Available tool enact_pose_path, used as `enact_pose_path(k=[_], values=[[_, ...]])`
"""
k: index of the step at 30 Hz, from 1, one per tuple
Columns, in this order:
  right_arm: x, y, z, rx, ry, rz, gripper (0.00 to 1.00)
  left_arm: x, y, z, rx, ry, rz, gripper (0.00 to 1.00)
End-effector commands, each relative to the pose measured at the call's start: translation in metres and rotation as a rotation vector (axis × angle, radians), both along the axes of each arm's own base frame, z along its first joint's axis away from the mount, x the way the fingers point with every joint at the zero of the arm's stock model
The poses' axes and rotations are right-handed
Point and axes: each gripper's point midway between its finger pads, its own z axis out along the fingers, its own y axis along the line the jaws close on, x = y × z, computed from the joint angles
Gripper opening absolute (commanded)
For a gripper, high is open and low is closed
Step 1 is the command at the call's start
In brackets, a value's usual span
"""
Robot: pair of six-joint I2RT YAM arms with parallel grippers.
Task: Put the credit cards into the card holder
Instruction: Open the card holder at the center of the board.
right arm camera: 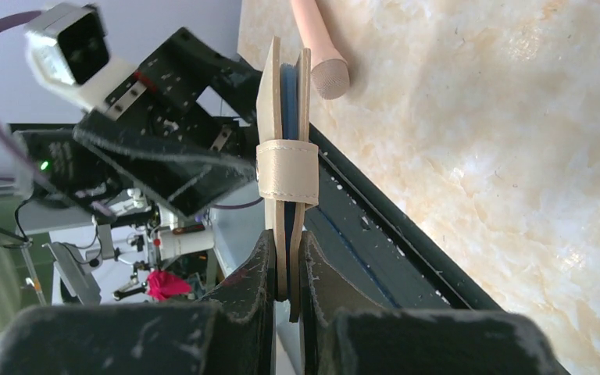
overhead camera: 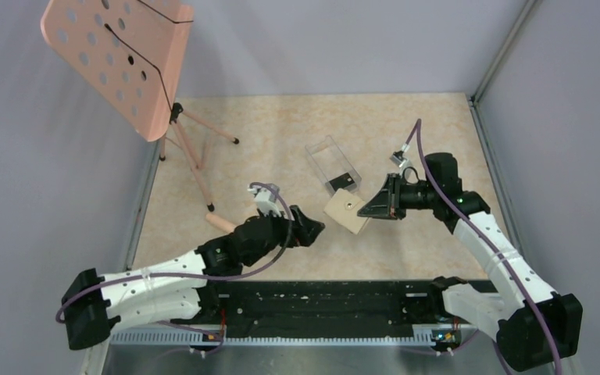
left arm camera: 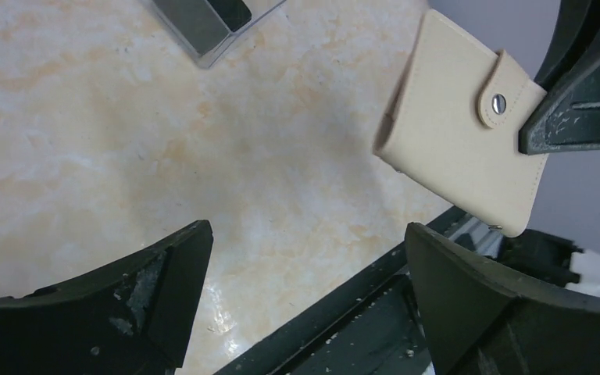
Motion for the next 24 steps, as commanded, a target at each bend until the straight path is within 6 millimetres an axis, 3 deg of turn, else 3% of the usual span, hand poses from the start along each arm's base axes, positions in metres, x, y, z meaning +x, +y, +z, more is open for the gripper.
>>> enact_pose_path(k=[1, 6, 16, 24], values=[[0.004, 0.003, 0.026, 0.051, -0.098, 0.021, 0.00, -0.008, 0.002, 0.039, -0.423, 0.086, -0.051, 0.99], [-0.006, 0.012, 0.029, 0.153, -0.089, 0.063, 0.00, -0.016, 0.011, 0.049, -0.614, 0.160, -0.130, 0.98], [-0.015, 0.024, 0.040, 0.232, -0.122, 0.102, 0.00, -0.022, -0.010, 0.086, -0.896, 0.243, -0.334, 0.93], [-0.014, 0.028, 0.047, 0.282, -0.125, 0.081, 0.00, -0.013, -0.045, 0.100, -0.982, 0.265, -0.495, 0.59]])
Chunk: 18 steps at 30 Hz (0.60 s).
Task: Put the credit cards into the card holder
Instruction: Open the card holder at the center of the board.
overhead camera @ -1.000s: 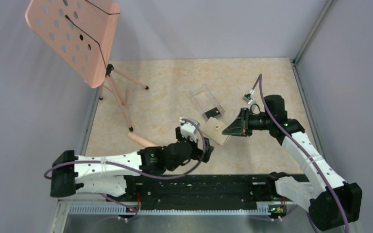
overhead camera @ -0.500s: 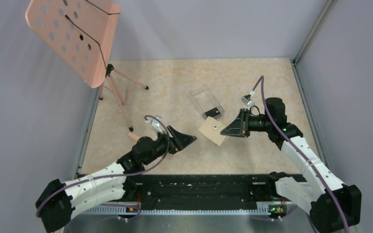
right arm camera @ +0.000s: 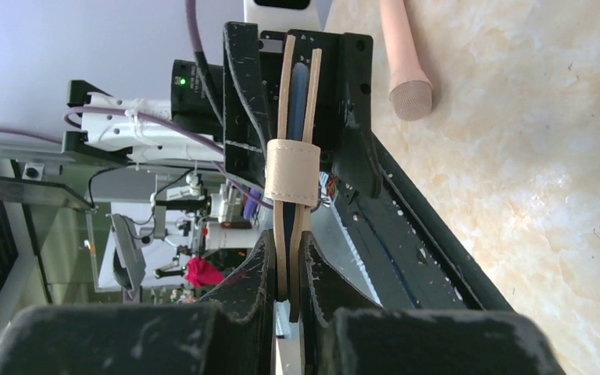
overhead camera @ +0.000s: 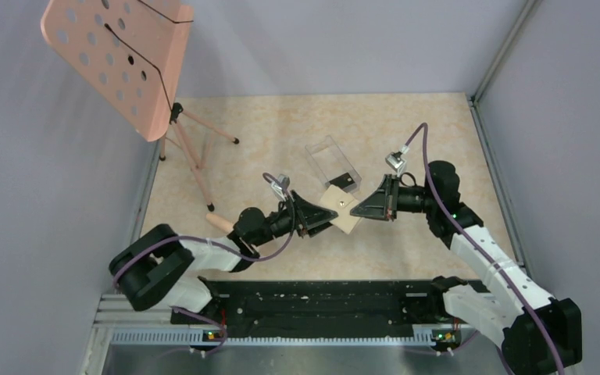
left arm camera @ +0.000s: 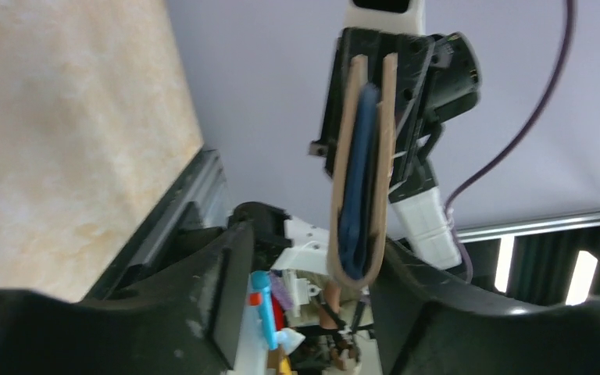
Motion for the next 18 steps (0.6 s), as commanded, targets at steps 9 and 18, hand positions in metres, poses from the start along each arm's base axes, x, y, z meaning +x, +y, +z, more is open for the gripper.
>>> enact_pose_path(k=[9, 18], values=[[-0.002, 0.004, 0.019, 0.068, -0.057, -0.016, 0.00, -0.010, -0.027, 0.072, -0.287, -0.160, -0.208, 0.15], [0.003, 0.003, 0.024, 0.073, -0.072, -0.054, 0.00, -0.012, -0.032, 0.058, -0.062, -0.196, -0.198, 0.46]])
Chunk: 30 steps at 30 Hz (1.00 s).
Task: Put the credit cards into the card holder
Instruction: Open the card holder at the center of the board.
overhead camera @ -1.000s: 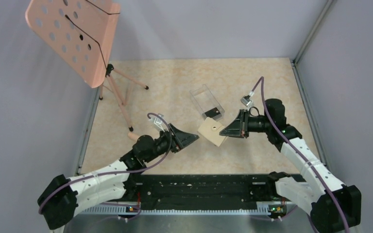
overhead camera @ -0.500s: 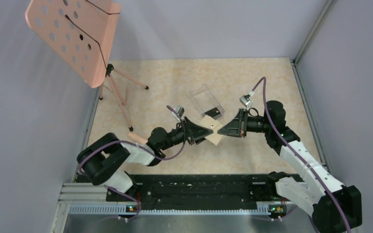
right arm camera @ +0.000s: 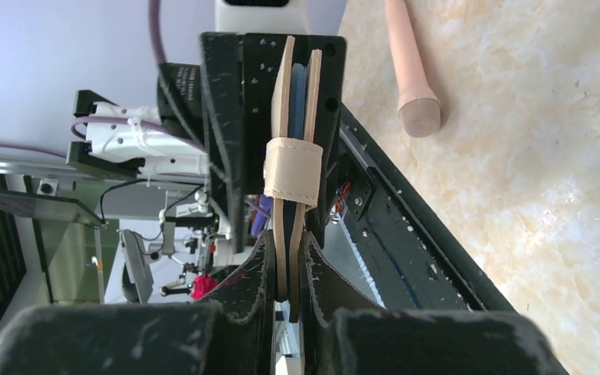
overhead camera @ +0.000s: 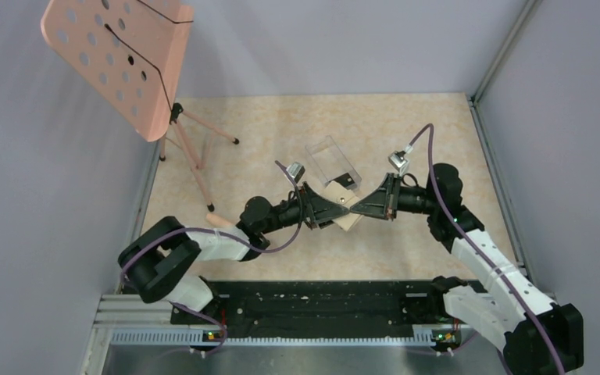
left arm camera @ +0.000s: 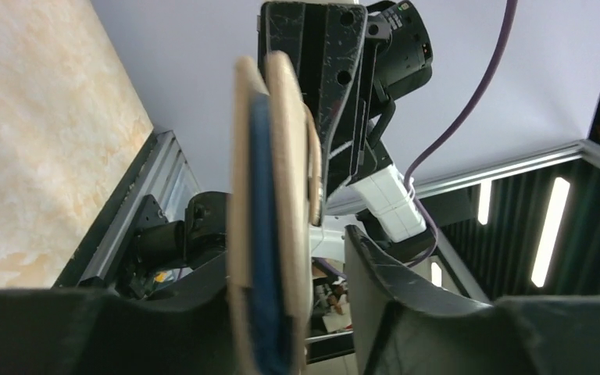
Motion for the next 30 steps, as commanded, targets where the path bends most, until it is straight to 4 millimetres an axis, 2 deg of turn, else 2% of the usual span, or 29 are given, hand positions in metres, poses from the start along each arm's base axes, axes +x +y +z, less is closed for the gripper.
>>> enact_pose_path(k=[1, 5, 11, 13, 15, 17, 19, 20, 25, 26, 27, 30], values=[[0.001, 0.002, 0.020, 0.039, -0.080, -0.014, 0.00, -0.013, -0.001, 0.014, 0.080, -0.110, -0.032, 0.48], [0.007, 0.003, 0.027, 0.073, -0.072, -0.054, 0.00, -0.019, 0.001, 0.020, 0.088, -0.132, -0.038, 0.50], [0.010, 0.003, 0.029, 0.090, -0.070, -0.069, 0.00, -0.021, -0.001, 0.028, 0.072, -0.152, -0.027, 0.37], [0.010, 0.003, 0.028, 0.089, -0.068, -0.070, 0.00, -0.020, -0.003, 0.029, 0.076, -0.157, -0.024, 0.31], [0.009, 0.002, 0.028, 0.088, -0.068, -0.073, 0.00, -0.019, -0.006, 0.030, 0.086, -0.163, -0.021, 0.20], [0.009, 0.002, 0.027, 0.085, -0.062, -0.073, 0.00, -0.017, -0.007, 0.030, 0.093, -0.164, -0.016, 0.01], [0.008, 0.002, 0.025, 0.077, -0.062, -0.075, 0.00, -0.015, -0.006, 0.029, 0.107, -0.164, -0.003, 0.00], [0.009, 0.001, 0.022, 0.059, -0.065, -0.080, 0.05, -0.013, -0.006, 0.026, 0.126, -0.159, 0.009, 0.00], [0.016, -0.010, 0.004, -0.124, -0.064, -0.132, 0.68, -0.007, 0.005, 0.008, 0.292, -0.150, 0.079, 0.00], [0.020, -0.013, 0.006, -0.162, -0.077, -0.157, 0.74, -0.006, 0.008, 0.001, 0.347, -0.143, 0.090, 0.00], [0.019, -0.016, -0.001, -0.201, -0.064, -0.157, 0.78, -0.004, 0.012, -0.004, 0.397, -0.144, 0.104, 0.00], [0.023, -0.024, -0.010, -0.303, -0.049, -0.177, 0.82, -0.004, 0.027, -0.028, 0.587, -0.115, 0.123, 0.00]])
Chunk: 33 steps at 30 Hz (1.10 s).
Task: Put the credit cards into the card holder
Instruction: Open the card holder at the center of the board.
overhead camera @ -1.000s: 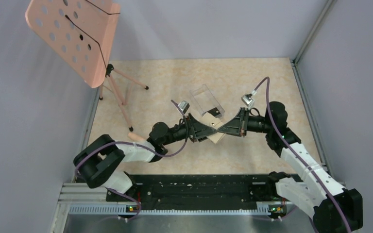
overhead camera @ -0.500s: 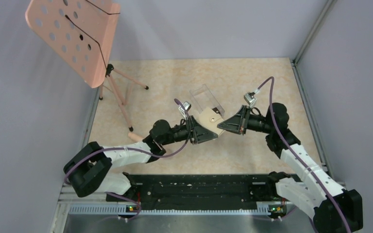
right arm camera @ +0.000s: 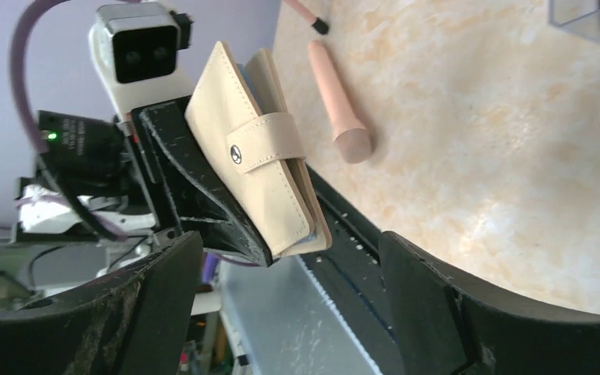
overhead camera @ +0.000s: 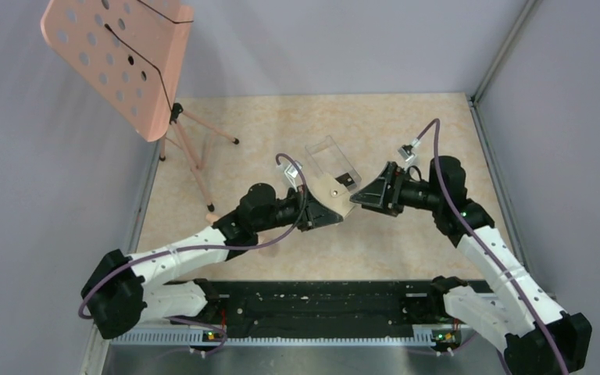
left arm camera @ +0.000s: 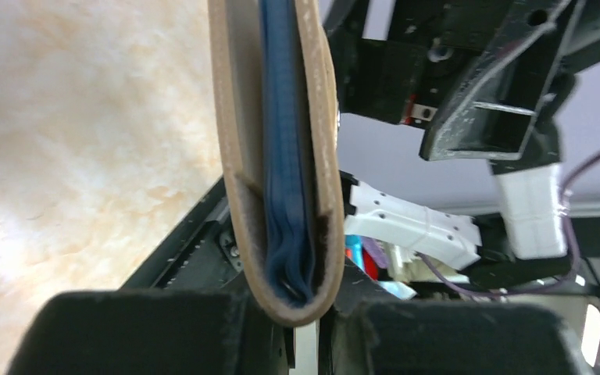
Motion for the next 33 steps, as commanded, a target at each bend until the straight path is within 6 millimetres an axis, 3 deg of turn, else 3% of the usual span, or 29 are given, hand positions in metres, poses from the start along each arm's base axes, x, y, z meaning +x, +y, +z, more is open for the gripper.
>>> enact_pose_path(k=[1, 7, 14, 19, 21, 25, 29, 33], values=[[0.004, -0.014, -0.014, -0.207, -0.019, -0.027, 0.84, 0.004, 0.024, -0.022, 0.282, -0.019, 0.068, 0.00], [0.003, -0.004, -0.026, -0.392, -0.019, 0.016, 0.88, -0.014, 0.045, -0.055, 0.525, 0.084, 0.045, 0.00], [-0.010, 0.035, -0.043, -0.512, -0.031, 0.127, 0.92, -0.037, 0.028, -0.058, 0.567, 0.097, -0.012, 0.00], [-0.014, 0.054, -0.060, -0.608, -0.037, 0.174, 0.92, -0.041, 0.018, -0.056, 0.616, 0.084, -0.044, 0.00], [-0.013, 0.055, -0.066, -0.632, -0.030, 0.174, 0.89, -0.041, 0.017, -0.055, 0.618, 0.080, -0.047, 0.00], [-0.009, 0.051, -0.071, -0.664, -0.032, 0.148, 0.73, -0.041, 0.019, -0.052, 0.610, 0.075, -0.039, 0.00], [-0.007, 0.047, -0.077, -0.692, -0.035, 0.139, 0.64, -0.043, 0.019, -0.046, 0.581, 0.066, -0.037, 0.00], [-0.003, 0.040, -0.086, -0.735, -0.032, 0.119, 0.59, -0.044, 0.020, -0.043, 0.562, 0.061, -0.038, 0.00]])
